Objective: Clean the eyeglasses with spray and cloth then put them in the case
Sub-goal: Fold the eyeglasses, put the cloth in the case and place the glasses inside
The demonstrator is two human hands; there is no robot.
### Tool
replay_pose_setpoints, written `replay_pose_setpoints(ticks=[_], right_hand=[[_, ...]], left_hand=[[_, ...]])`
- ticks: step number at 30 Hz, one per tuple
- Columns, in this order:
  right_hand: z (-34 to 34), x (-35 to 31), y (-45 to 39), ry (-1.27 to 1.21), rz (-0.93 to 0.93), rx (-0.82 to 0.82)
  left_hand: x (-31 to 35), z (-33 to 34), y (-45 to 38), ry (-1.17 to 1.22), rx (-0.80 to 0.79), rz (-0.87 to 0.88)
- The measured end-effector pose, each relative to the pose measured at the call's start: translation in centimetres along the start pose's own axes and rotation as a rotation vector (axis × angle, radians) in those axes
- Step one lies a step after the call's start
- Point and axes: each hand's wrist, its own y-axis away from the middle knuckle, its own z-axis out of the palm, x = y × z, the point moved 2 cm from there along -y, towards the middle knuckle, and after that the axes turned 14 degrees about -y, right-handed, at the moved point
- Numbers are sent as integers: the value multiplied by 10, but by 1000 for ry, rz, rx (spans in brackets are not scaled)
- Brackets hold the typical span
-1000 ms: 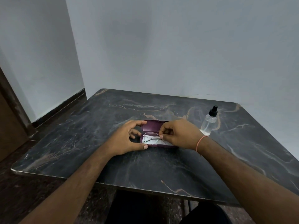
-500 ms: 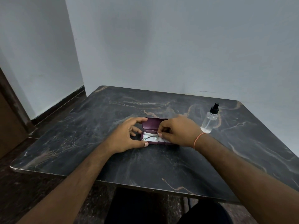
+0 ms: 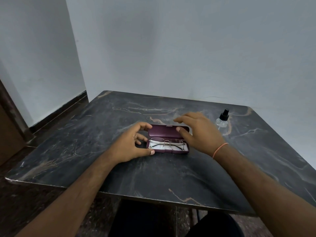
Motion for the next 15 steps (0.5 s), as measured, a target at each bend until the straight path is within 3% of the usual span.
replay_pose_setpoints(ticks=[5, 11, 15], right_hand=[[2, 18, 8, -42, 134, -184], [7, 18, 18, -146, 69, -8], [11, 18, 29, -233, 30, 7]], left_hand=[[-3, 0, -1, 41, 7, -4], [-3, 0, -2, 39, 14, -15], [-1, 1, -1, -8, 17, -14]])
